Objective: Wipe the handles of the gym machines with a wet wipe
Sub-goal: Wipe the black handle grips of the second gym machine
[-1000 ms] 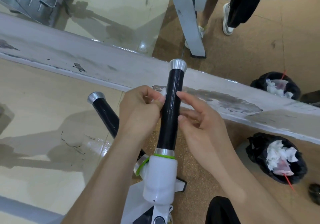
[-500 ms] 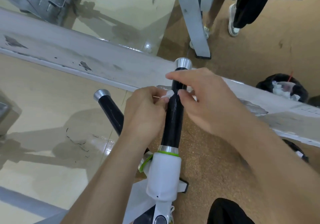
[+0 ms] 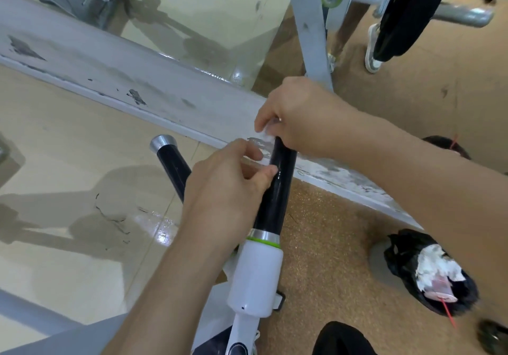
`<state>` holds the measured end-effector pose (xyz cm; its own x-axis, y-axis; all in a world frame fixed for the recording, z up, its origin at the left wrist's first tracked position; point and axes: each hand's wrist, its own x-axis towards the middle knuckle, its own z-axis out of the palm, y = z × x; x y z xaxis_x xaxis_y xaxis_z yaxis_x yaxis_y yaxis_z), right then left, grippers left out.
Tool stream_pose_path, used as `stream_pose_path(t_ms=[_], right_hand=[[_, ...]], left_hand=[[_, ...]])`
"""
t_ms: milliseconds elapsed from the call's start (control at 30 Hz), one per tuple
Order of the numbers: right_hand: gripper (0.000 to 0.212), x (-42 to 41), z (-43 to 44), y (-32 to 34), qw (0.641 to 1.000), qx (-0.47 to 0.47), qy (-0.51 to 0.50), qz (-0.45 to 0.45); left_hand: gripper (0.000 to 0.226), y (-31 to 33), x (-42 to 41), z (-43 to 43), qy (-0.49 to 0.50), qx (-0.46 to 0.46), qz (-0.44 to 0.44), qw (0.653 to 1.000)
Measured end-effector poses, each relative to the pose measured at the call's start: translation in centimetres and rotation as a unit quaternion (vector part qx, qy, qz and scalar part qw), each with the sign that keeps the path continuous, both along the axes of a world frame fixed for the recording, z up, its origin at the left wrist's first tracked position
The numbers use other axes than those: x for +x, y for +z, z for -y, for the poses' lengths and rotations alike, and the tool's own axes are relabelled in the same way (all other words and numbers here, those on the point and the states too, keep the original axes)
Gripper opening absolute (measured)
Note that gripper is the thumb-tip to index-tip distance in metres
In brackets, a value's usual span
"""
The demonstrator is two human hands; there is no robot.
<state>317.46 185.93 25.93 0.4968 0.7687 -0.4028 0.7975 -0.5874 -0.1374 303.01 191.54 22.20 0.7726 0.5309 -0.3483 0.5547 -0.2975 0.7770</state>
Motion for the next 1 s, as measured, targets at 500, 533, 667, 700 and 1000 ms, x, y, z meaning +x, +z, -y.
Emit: stream_pose_path(t_ms=[500, 533, 667, 700, 1000], right_hand=[[0.016, -4.4, 1.3, 0.4, 0.998, -0.019, -0.013, -0.066], [0.017, -5.5, 1.9, 0.4, 0.997, -0.011, -0.011, -0.074], [0.018, -3.9, 2.1, -0.5, 0.991, 0.088, -0.094, -0.032], [0.018, -3.4, 2.1, -0.8, 0.987, 0.111, -0.116, -0.019], [0.026, -5.6, 5.7, -1.6, 0.905, 0.301, -0.265, -0.141]], left_hand=[[0.045, -0.7, -4.1, 2.0, 0.022, -0.068, 0.053, 0.996], [0.043, -0.7, -4.1, 1.8, 0.008, -0.065, 0.057, 0.996], [0.041, -1.2, -3.2, 1.3, 0.006, -0.077, 0.064, 0.995], [0.039, -1.4, -2.7, 1.1, 0.019, -0.096, 0.062, 0.993], [0.022, -1.4, -0.2, -0.7, -0.004, -0.099, 0.084, 0.991]])
